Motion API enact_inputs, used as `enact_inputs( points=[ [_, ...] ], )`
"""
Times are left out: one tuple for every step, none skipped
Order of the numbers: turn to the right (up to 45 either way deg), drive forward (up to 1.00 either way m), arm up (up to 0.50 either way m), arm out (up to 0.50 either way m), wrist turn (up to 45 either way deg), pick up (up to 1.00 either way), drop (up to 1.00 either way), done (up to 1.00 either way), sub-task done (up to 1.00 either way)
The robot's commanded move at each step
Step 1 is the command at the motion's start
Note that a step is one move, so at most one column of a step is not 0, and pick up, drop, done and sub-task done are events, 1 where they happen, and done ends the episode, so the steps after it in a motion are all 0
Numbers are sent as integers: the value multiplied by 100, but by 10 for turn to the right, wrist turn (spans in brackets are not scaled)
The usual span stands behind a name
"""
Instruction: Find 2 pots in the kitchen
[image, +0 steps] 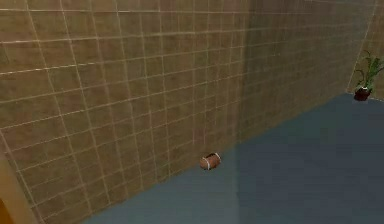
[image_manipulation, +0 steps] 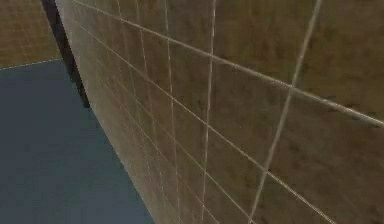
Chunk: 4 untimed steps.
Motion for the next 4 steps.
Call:
enact_inputs(
  points=[
    [-330,0,0,0,0,0,0,0,0],
    [-30,0,0,0,0,0,0,0,0],
    [0,30,0,0,0,0,0,0,0],
    [450,0,0,0,0,0,0,0,0]
  ],
)
